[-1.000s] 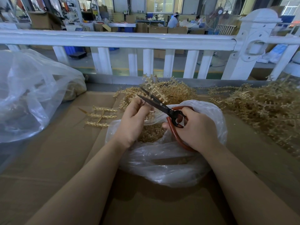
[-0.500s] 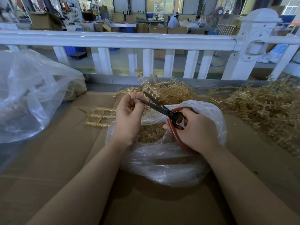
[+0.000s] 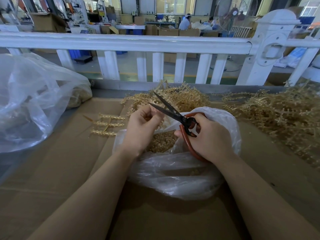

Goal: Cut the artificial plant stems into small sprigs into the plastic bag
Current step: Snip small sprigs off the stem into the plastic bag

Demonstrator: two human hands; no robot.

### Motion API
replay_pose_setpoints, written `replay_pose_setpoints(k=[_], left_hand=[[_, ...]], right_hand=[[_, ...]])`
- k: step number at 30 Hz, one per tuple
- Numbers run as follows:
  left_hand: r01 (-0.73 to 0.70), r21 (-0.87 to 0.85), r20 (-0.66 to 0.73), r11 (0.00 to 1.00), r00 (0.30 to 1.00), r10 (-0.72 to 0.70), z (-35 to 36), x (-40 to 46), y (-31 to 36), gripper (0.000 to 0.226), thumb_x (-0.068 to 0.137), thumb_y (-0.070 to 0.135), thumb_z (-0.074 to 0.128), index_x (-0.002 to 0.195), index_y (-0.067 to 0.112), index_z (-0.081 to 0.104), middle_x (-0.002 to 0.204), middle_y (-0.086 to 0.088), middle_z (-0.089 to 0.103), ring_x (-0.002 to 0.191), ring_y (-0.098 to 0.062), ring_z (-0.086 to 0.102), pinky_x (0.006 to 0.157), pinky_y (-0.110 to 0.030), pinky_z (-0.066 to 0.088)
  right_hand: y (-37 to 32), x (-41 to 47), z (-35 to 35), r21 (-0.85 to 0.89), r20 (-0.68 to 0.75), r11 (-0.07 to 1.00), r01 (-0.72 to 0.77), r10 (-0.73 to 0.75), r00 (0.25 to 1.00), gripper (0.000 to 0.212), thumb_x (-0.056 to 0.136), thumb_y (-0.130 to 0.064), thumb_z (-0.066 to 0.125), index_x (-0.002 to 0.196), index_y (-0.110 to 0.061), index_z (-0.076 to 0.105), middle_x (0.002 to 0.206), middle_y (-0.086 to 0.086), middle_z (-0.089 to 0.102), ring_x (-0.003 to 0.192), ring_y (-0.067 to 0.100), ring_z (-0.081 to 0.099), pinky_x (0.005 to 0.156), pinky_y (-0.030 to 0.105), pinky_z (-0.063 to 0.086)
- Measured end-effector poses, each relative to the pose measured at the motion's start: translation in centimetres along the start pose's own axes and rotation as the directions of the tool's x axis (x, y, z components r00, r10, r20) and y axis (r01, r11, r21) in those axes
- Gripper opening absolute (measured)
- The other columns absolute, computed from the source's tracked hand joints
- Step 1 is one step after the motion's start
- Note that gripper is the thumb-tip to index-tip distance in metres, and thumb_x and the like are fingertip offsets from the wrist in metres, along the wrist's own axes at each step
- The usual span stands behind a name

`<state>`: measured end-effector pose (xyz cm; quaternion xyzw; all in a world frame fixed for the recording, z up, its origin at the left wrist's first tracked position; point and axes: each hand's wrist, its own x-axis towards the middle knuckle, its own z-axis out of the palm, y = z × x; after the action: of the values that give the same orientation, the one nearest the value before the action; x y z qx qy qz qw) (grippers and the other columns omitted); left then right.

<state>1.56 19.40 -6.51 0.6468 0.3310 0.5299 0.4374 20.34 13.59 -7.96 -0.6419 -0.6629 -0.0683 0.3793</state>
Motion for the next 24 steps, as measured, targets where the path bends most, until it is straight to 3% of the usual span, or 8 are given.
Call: replay_pose_setpoints(k=[2,7,10,12,17,21,24], left_hand=[[-0.003,-0.02,0.019,1.0,1.0,0.004,-0.1,0.0,-0.1,0.015,0.094,0.004,0.06,0.082,0.01,0.067,0.076,-0.009,0.062,0.071,-0.016,0.053,0.064,-0.018,0.045],[0.029,-0.094,0.03,0.995,0.999,-0.026,-0.3,0.0,-0.3,0.008,0.093,0.007,0.064,0.09,0.001,0.069,0.083,-0.016,0.063,0.073,-0.015,0.055,0.07,-0.022,0.047],[0.032,-0.115,0.03,0.993,0.999,-0.029,-0.2,0.0,-0.3,0.014,0.093,0.001,0.061,0.091,0.011,0.072,0.085,-0.009,0.069,0.075,-0.009,0.061,0.071,-0.017,0.048],[0.034,-0.127,0.033,0.991,0.999,-0.03,-0.2,0.0,-0.2,0.016,0.093,0.0,0.061,0.091,0.011,0.073,0.083,-0.003,0.071,0.076,-0.005,0.062,0.071,-0.015,0.048],[0.033,-0.156,0.008,0.987,0.999,-0.032,-0.1,0.0,-0.1,0.012,0.092,0.002,0.063,0.097,-0.005,0.071,0.091,-0.011,0.073,0.081,-0.01,0.064,0.074,-0.017,0.05],[0.042,-0.181,-0.025,0.983,0.999,-0.047,-0.1,0.0,0.1,0.016,0.093,-0.001,0.061,0.103,-0.01,0.069,0.102,-0.019,0.073,0.092,-0.018,0.066,0.088,-0.027,0.052],[0.046,-0.177,-0.026,0.983,0.998,-0.051,0.0,0.0,0.1,0.017,0.093,-0.002,0.059,0.102,-0.013,0.068,0.104,-0.022,0.072,0.095,-0.02,0.065,0.09,-0.029,0.052]], right_hand=[[0.1,0.0,0.1,0.013,0.022,1.0,-0.006,0.006,1.0,0.058,0.074,-0.082,0.05,0.101,-0.032,0.062,0.086,-0.023,0.059,0.072,-0.001,0.054,0.063,0.015,0.042],[0.4,0.2,0.2,0.006,0.071,1.0,0.004,-0.005,0.997,0.057,0.074,-0.084,0.05,0.102,-0.034,0.058,0.094,-0.02,0.062,0.08,0.001,0.058,0.068,0.017,0.046],[0.5,0.3,0.2,-0.022,0.083,1.0,0.013,-0.011,0.996,0.055,0.073,-0.084,0.051,0.099,-0.035,0.055,0.092,-0.02,0.06,0.078,0.001,0.056,0.065,0.012,0.04],[0.5,0.3,0.3,-0.033,0.082,0.999,0.015,-0.012,0.997,0.057,0.073,-0.085,0.05,0.097,-0.034,0.055,0.091,-0.019,0.061,0.078,0.003,0.058,0.066,0.018,0.047],[0.1,0.4,0.2,-0.049,0.022,0.998,0.031,-0.03,0.999,0.065,0.072,-0.089,0.046,0.097,-0.031,0.06,0.089,-0.018,0.063,0.077,0.004,0.06,0.068,0.023,0.053],[-0.4,0.5,-0.2,-0.094,-0.005,0.994,0.053,-0.054,0.999,0.068,0.073,-0.094,0.034,0.091,-0.033,0.058,0.082,-0.019,0.059,0.07,0.001,0.055,0.058,0.013,0.042],[-0.7,0.6,-0.3,-0.146,-0.002,0.989,0.03,-0.031,1.0,0.065,0.072,-0.092,0.037,0.086,-0.032,0.055,0.082,-0.022,0.057,0.066,0.001,0.051,0.056,0.01,0.032]])
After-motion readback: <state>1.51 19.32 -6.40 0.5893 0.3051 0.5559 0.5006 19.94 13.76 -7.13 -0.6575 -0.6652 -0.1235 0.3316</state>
